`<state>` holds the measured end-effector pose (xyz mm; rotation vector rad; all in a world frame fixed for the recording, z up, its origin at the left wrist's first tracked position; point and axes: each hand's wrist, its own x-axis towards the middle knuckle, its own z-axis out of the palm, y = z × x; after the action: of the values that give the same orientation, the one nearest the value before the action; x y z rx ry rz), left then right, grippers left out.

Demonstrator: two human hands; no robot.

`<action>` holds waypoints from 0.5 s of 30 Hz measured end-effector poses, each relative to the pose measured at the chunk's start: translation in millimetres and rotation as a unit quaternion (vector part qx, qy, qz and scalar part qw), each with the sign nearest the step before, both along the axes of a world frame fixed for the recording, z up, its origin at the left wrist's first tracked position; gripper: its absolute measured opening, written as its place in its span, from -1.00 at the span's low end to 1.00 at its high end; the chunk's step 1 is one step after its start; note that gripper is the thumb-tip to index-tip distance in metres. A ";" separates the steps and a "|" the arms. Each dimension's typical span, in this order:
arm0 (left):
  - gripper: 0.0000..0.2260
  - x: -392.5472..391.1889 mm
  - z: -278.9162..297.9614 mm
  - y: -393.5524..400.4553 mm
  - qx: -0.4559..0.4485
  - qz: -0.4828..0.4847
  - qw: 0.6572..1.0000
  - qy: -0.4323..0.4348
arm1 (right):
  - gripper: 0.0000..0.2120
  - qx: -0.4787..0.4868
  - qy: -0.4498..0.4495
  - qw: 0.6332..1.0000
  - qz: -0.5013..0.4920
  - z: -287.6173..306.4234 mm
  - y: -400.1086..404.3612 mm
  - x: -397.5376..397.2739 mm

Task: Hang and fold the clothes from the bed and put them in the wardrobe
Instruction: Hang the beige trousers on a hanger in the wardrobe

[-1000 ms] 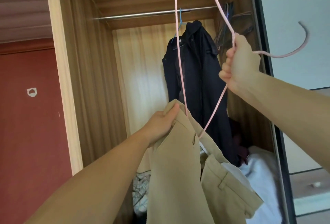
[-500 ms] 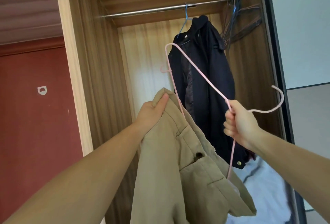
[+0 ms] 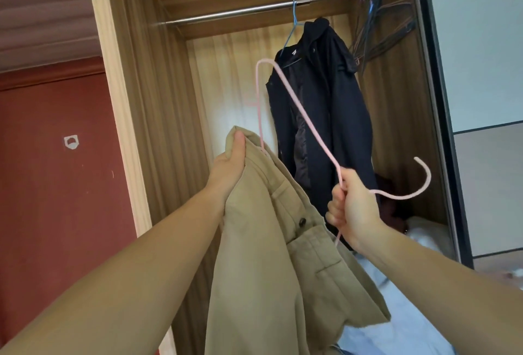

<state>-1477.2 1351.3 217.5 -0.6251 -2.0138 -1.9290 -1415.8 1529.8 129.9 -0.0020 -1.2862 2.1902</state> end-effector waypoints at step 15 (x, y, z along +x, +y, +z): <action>-0.57 -10.5 -2.7 -49.6 -0.063 0.068 0.993 0.073 | -0.37 0.365 -0.103 0.922 -0.074 7.7 72.2 25.7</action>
<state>-1487.7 1301.7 214.7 -0.6232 -2.0403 -1.6410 -1390.2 1602.0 137.6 -0.0349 -2.0787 1.4994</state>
